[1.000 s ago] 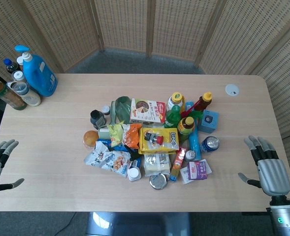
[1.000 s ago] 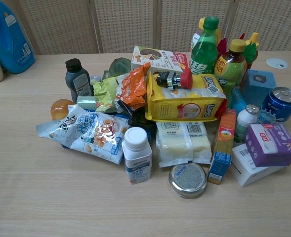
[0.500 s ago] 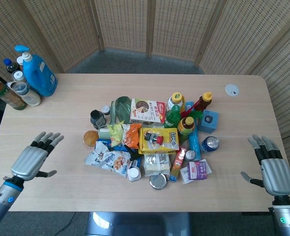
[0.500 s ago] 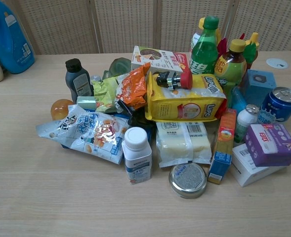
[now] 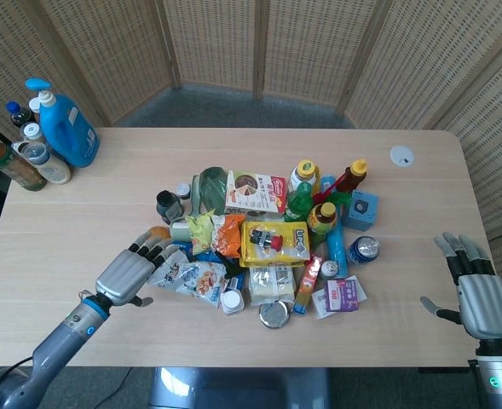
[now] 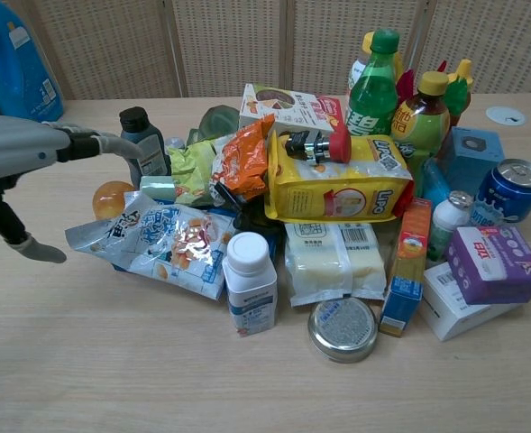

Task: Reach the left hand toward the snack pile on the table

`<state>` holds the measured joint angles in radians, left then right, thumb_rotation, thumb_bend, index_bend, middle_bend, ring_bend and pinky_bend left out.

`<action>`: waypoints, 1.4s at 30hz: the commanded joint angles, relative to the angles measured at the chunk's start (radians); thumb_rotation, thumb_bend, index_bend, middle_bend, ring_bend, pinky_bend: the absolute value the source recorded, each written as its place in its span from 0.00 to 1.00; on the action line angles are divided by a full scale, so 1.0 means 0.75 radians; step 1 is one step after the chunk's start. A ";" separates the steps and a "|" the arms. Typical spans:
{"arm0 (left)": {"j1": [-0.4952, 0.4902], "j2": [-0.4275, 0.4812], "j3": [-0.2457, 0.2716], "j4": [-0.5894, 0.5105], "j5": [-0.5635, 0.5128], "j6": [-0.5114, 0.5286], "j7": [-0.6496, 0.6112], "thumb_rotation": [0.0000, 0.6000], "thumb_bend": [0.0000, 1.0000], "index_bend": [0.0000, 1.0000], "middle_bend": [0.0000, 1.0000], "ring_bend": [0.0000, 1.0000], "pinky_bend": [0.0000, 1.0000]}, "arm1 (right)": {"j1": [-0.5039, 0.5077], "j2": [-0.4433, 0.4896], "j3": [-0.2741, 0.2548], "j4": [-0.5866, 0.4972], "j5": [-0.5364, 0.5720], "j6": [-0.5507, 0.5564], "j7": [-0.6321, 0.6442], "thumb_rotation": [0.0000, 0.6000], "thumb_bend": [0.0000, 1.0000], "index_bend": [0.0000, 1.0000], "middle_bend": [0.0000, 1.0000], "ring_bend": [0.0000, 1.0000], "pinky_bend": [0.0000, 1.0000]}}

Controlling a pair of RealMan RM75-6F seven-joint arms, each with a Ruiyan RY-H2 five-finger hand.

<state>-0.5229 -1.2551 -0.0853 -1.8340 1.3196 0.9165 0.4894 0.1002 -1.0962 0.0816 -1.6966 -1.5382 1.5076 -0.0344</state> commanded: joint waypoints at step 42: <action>-0.208 -0.403 0.032 0.175 -0.368 0.243 0.432 1.00 0.00 0.76 0.68 0.58 0.75 | -0.021 0.055 0.018 -0.002 0.002 0.035 0.182 1.00 0.00 0.00 0.00 0.00 0.00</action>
<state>-0.6853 -1.5849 -0.0590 -1.6690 1.0153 1.0849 0.8444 0.0846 -1.0547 0.0952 -1.6980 -1.5365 1.5342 0.1030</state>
